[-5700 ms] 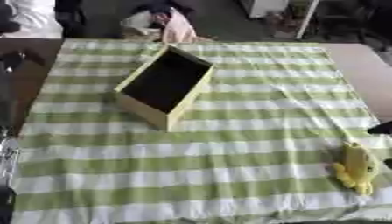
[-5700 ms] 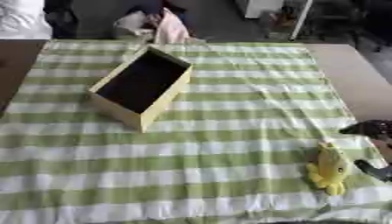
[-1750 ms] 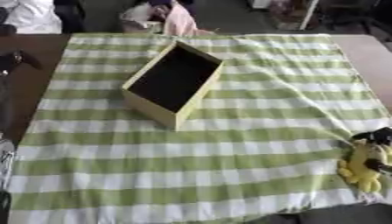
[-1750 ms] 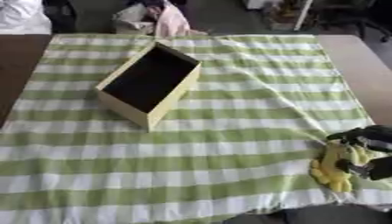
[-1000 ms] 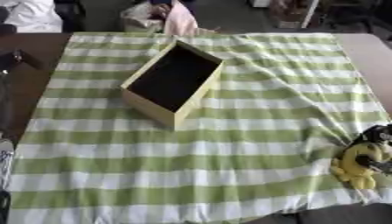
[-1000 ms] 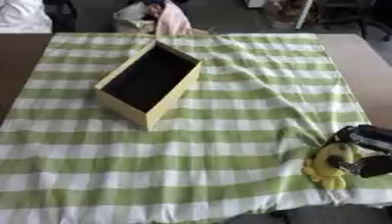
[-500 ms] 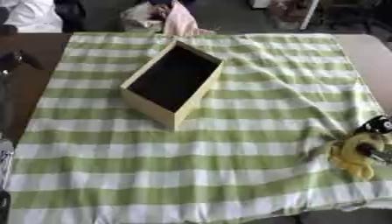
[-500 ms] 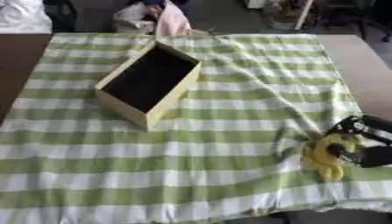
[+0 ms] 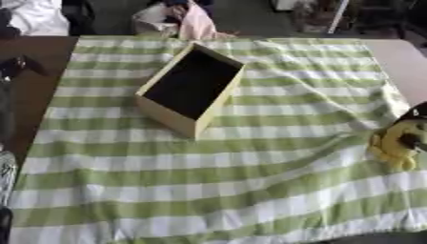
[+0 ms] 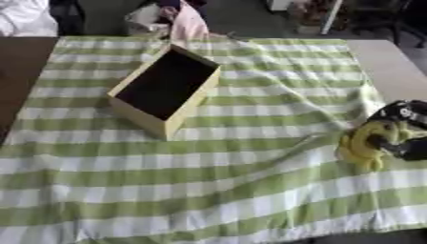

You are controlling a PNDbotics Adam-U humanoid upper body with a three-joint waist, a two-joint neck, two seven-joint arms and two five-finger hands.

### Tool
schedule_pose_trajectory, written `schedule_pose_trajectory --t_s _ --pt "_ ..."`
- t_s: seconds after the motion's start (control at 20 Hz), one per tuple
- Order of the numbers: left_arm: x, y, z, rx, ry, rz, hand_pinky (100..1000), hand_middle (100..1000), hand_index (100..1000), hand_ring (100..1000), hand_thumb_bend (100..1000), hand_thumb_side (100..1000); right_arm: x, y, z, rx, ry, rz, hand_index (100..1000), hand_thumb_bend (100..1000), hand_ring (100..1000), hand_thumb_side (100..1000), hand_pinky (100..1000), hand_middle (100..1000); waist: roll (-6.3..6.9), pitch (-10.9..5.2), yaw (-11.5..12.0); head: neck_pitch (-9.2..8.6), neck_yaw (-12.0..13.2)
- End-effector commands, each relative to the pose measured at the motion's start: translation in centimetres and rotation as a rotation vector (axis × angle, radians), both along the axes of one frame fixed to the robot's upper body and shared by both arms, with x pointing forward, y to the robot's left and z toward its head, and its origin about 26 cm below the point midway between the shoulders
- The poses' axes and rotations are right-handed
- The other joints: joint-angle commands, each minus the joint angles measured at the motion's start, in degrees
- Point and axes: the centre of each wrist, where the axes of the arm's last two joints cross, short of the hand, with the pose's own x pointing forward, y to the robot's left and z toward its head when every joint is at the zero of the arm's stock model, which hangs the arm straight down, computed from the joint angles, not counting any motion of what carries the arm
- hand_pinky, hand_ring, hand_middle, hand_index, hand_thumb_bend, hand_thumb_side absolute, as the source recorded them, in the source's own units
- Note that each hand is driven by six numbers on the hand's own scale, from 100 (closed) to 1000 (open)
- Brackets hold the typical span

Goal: Pick up objects on the table and place them in the box.

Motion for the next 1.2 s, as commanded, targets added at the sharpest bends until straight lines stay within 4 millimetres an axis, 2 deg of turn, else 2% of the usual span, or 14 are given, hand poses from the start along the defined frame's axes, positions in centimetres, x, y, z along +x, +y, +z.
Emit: schedule_pose_trajectory --t_s 0.05,0.2,0.5,0.55,0.6,1.0,1.2 --pt "-0.2 0.1 0.7 0.008 -0.024 -0.001 454 940 688 1000 100 755 -0.1 -1.5 1.9 -0.035 -0.011 -0.048 739 100 664 529 538 528 -0.04 -0.51 -0.01 0.37 0.07" --pt "-0.2 0.1 0.7 0.007 -0.024 -0.001 454 940 688 1000 100 755 0.0 -1.4 1.6 -0.012 0.021 -0.058 729 100 691 519 549 517 0.00 -0.47 0.00 0.37 0.14" --pt "-0.2 0.0 0.7 0.007 -0.024 -0.001 453 941 688 1000 100 756 0.0 -1.3 1.0 0.034 0.082 -0.096 720 100 793 480 641 514 0.13 -0.32 0.00 0.37 0.21" --pt "-0.2 0.0 0.8 0.008 -0.024 -0.001 453 941 688 1000 100 756 -0.1 -1.3 1.0 0.039 0.093 -0.105 729 100 805 454 667 526 0.14 -0.31 -0.01 0.37 0.20" --pt "-0.2 0.0 0.8 0.007 -0.025 -0.002 454 941 688 1000 100 756 -0.1 -1.3 1.0 0.040 0.101 -0.109 732 100 808 474 677 532 0.15 -0.30 -0.03 0.37 0.18" --pt "-0.1 0.0 0.8 0.006 -0.026 -0.002 453 942 689 1000 100 755 -0.1 -0.9 0.8 0.049 0.118 -0.122 771 100 828 426 716 598 0.32 -0.29 -0.01 0.37 0.13" --pt "-0.1 0.0 0.8 0.007 -0.026 -0.002 453 943 690 1000 100 755 -0.2 -1.0 0.7 0.044 0.120 -0.133 801 100 839 376 725 682 0.34 -0.20 -0.01 0.37 0.15"
